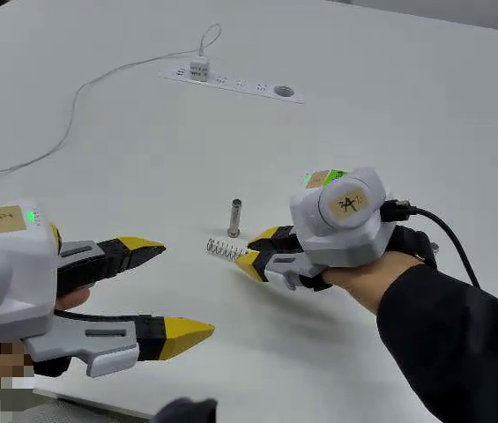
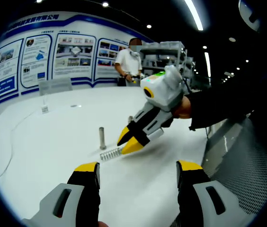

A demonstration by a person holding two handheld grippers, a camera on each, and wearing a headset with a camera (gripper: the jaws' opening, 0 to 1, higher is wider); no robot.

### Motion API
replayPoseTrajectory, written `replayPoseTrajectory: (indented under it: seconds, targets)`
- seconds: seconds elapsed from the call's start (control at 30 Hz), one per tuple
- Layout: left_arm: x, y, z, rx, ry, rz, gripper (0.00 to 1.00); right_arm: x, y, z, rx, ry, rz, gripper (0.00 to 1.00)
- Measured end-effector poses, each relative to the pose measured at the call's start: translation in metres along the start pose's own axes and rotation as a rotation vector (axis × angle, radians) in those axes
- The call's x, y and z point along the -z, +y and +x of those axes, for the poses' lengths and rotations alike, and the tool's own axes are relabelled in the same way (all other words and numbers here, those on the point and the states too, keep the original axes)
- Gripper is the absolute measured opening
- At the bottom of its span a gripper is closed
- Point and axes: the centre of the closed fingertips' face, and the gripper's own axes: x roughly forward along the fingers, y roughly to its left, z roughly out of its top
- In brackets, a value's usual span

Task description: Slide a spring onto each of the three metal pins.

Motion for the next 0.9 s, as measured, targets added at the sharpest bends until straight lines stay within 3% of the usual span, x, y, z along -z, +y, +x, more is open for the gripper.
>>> replayPoseTrajectory:
  seconds: [0.27,0.5,0.9]
  targets:
    - [0.001,0.001,0.000,-0.005,0.004,-0.006,0.67,0.007,-0.001,0.005,-0.018,0.014,0.027,0.15]
    - [0.002,0.001,0.000,-0.005,0.009,-0.006,0.67,0.007,0.001,0.009,-0.014,0.008,0.001,0.13]
    - [0.003,-0.004,0.003,0.021,0.018,0.022,0.67,0.006,0.005,-0.002,-0.013,0.022,-0.005,0.12]
